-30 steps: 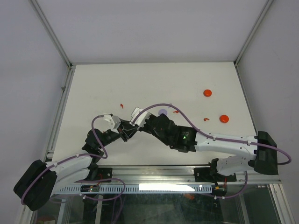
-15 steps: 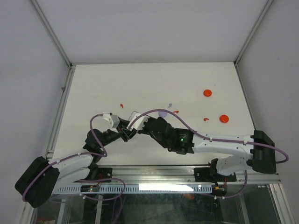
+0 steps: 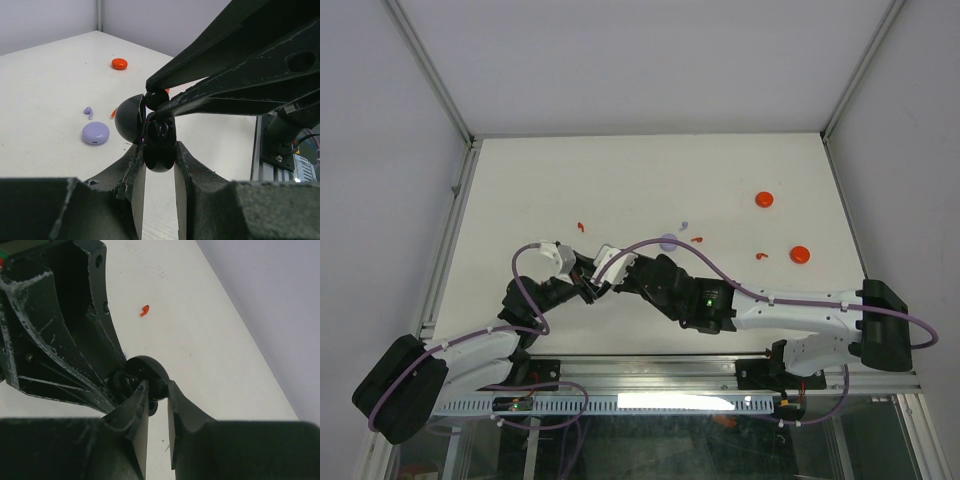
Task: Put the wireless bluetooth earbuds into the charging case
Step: Place the earbud in the charging case.
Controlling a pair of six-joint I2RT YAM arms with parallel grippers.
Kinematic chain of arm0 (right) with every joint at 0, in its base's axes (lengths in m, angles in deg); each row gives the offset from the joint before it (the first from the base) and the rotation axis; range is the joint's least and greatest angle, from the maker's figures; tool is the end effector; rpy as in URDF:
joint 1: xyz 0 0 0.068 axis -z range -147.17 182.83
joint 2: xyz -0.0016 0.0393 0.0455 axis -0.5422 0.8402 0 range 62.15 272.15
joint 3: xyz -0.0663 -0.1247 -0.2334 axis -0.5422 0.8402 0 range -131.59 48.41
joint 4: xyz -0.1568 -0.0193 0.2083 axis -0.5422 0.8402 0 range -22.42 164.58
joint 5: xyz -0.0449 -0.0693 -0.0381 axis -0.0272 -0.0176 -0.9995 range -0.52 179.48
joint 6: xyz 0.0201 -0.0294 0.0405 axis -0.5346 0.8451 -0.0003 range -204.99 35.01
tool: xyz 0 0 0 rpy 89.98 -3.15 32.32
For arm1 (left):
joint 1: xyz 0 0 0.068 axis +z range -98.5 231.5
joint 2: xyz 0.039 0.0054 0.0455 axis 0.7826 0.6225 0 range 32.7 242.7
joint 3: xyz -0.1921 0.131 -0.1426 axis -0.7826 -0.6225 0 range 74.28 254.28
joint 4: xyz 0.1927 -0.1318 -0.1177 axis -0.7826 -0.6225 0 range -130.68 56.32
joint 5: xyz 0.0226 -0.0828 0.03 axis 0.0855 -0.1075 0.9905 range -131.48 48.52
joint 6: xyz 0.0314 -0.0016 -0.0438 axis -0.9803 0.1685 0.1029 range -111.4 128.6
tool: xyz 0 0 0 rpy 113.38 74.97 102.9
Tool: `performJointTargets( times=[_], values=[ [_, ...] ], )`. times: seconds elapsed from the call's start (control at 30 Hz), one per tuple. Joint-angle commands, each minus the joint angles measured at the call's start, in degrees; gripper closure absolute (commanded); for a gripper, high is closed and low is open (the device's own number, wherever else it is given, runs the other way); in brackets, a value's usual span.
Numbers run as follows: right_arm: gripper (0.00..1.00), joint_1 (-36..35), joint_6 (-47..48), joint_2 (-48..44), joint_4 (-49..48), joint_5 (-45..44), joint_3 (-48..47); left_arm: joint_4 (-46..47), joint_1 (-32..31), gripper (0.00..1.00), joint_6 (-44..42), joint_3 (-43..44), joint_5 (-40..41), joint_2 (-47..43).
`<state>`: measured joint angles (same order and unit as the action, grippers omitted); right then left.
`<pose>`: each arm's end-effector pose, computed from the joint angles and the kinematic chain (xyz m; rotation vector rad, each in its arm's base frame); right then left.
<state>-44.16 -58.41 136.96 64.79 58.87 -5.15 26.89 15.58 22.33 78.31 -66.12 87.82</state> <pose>0.0852 0.2884 0.3023 -1.2036 1.4025 0.1074 0.1327 -0.1144 0.1946 0.6472 1.3531 -1.0082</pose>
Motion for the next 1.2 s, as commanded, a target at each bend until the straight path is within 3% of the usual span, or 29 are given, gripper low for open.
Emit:
performJointTargets(
  times=[0.0, 0.53, 1.17],
  values=[
    [0.96, -0.8, -0.5, -3.0, -3.1, 2.4, 0.1, 4.1, 0.3, 0.96, 0.9, 1.1, -0.9, 0.0],
    [0.84, -1.0, -5.6, -3.9, 0.6, 8.0, 0.3, 6.7, 0.2, 0.96, 1.8, 0.4, -0.4, 0.9],
    [0.64, -0.3, -9.0, -4.3, -1.4, 5.6, 2.5, 10.4, 0.2, 0.96, 2.0, -1.1, 0.3, 1.6]
  ],
)
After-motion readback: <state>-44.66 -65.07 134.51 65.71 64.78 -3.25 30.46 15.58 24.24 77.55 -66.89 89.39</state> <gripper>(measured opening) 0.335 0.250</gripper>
